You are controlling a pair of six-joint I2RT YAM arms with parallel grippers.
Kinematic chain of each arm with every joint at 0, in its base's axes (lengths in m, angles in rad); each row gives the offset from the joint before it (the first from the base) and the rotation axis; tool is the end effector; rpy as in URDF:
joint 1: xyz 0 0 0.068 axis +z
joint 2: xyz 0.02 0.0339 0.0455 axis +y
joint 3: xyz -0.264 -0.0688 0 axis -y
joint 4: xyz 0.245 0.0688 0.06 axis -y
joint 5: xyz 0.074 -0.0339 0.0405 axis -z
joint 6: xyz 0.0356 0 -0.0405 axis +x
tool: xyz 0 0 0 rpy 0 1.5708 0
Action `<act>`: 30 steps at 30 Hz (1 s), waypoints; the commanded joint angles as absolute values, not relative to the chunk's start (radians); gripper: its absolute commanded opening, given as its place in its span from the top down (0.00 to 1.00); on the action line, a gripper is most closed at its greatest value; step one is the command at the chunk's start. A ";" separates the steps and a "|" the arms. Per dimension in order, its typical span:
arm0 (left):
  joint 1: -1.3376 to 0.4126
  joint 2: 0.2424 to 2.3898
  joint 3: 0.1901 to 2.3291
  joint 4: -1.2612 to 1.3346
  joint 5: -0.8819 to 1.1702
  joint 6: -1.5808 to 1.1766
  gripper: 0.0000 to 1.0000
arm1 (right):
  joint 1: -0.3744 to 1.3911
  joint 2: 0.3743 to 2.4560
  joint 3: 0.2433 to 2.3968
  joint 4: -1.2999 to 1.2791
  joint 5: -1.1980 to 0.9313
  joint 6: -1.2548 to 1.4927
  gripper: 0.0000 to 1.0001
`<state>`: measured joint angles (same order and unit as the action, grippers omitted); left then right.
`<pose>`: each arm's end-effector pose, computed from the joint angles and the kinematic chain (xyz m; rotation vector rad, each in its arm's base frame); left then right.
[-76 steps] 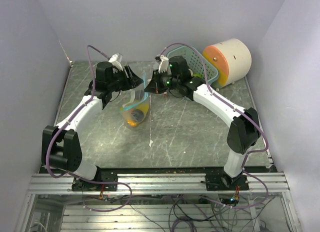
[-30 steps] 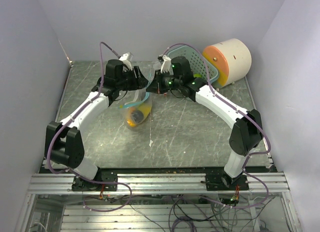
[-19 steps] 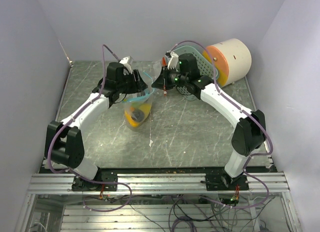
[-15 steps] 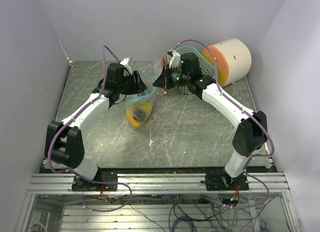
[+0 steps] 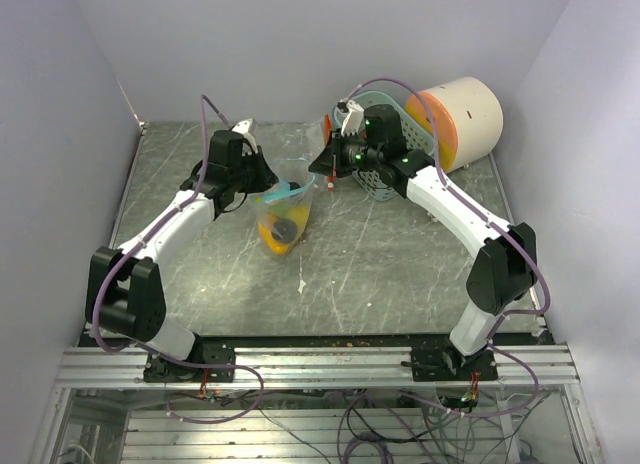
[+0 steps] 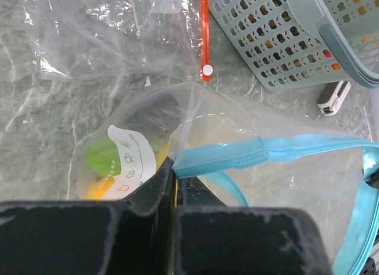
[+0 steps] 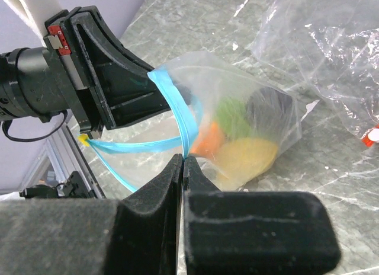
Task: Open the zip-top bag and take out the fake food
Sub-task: Open the zipper of the food storage bag at the center of the board.
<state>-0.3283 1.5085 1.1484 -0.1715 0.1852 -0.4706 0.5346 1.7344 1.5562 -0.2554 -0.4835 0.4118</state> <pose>0.3272 -0.1184 0.2916 -0.0391 2.1648 -0.6660 0.3448 0.2234 0.3453 -0.4582 2.0715 1.0703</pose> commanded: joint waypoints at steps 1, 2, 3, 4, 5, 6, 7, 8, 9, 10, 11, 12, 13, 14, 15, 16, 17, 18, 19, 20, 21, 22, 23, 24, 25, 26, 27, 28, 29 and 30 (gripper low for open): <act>-0.315 1.465 1.165 -0.207 0.145 -0.453 0.93 | 0.527 1.696 1.556 -0.258 -0.466 0.386 1.00; -0.313 1.457 1.167 -0.212 0.141 -0.448 0.93 | 0.524 1.694 1.554 -0.264 -0.456 0.382 1.00; -0.311 1.448 1.171 -0.218 0.137 -0.446 0.93 | 0.520 1.695 1.551 -0.270 -0.447 0.382 1.00; -0.308 1.439 1.179 -0.231 0.130 -0.440 0.93 | 0.512 1.693 1.550 -0.277 -0.438 0.384 1.00; -0.305 1.427 1.184 -0.238 0.124 -0.435 0.93 | 0.501 1.692 1.547 -0.283 -0.435 0.390 1.00; -0.301 1.417 1.192 -0.248 0.117 -0.431 0.93 | 0.498 1.692 1.542 -0.281 -0.438 0.401 1.00; -0.299 1.406 1.202 -0.261 0.109 -0.427 0.93 | 0.464 1.689 1.531 -0.269 -0.444 0.415 1.00; -0.297 1.395 1.210 -0.268 0.104 -0.424 0.93 | 0.446 1.689 1.518 -0.257 -0.450 0.432 1.00; -0.296 1.384 1.217 -0.272 0.104 -0.421 0.93 | 0.429 1.688 1.509 -0.249 -0.453 0.445 1.00; -0.296 1.373 1.225 -0.276 0.104 -0.420 0.93 | 0.415 1.690 1.503 -0.248 -0.454 0.455 1.00; -0.296 1.364 1.232 -0.282 0.103 -0.422 0.93 | 0.405 1.696 1.507 -0.255 -0.452 0.456 1.00; -0.296 1.355 1.239 -0.288 0.104 -0.425 0.93 | 0.399 1.704 1.516 -0.266 -0.451 0.453 1.00; -0.296 1.346 1.247 -0.294 0.106 -0.425 0.93 | 0.398 1.713 1.525 -0.282 -0.451 0.448 1.00; -0.296 1.341 1.256 -0.302 0.107 -0.424 0.93 | 0.397 1.722 1.537 -0.289 -0.451 0.444 1.00; -0.296 1.337 1.266 -0.310 0.104 -0.419 0.93 | 0.397 1.730 1.544 -0.291 -0.450 0.445 1.00; -0.296 1.335 1.273 -0.317 0.102 -0.412 0.93 | 0.397 1.738 1.549 -0.290 -0.452 0.449 1.00; -0.296 1.336 1.278 -0.321 0.099 -0.406 0.93 | 0.399 1.745 1.558 -0.293 -0.452 0.450 1.00; -0.296 1.338 1.281 -0.325 0.097 -0.402 0.93 | 0.400 1.752 1.572 -0.297 -0.452 0.449 1.00; -0.296 1.343 1.282 -0.329 0.095 -0.401 0.93 | 0.403 1.758 1.587 -0.305 -0.444 0.446 0.91; -0.296 1.349 1.280 -0.327 0.098 -0.402 0.93 | 0.407 1.760 1.611 -0.320 -0.427 0.440 0.78; -0.296 1.354 1.276 -0.318 0.106 -0.408 0.93 | 0.411 1.759 1.634 -0.336 -0.406 0.429 0.67; -0.296 1.359 1.270 -0.307 0.118 -0.416 0.93 | 0.417 1.754 1.659 -0.350 -0.383 0.415 0.59; -0.296 1.364 1.264 -0.290 0.129 -0.425 0.93 | 0.419 1.746 1.682 -0.360 -0.360 0.403 0.54; -0.296 1.370 1.261 -0.273 0.136 -0.434 0.93 | 0.424 1.740 1.702 -0.367 -0.342 0.396 0.52; -0.296 1.378 1.261 -0.262 0.142 -0.440 0.93 | 0.430 1.736 1.722 -0.370 -0.333 0.391 0.51; -0.296 1.391 1.270 -0.257 0.146 -0.441 0.93 | 0.433 1.734 1.739 -0.373 -0.325 0.386 0.54; -0.296 1.404 1.284 -0.262 0.149 -0.440 0.93 | 0.441 1.739 1.755 -0.376 -0.325 0.384 0.62; -0.296 1.416 1.302 -0.275 0.151 -0.435 0.93 | 0.454 1.748 1.774 -0.383 -0.330 0.387 0.73; -0.296 1.426 1.315 -0.284 0.154 -0.431 0.93 | 0.468 1.763 1.795 -0.390 -0.338 0.388 0.81; -0.296 1.434 1.322 -0.288 0.156 -0.430 0.93 | 0.483 1.780 1.815 -0.395 -0.345 0.388 0.89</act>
<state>-0.3027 1.4014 1.2613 -0.3050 0.1360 -0.4301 0.4358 1.7531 1.7390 -0.3660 -0.3614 0.4046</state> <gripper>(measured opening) 0.069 0.228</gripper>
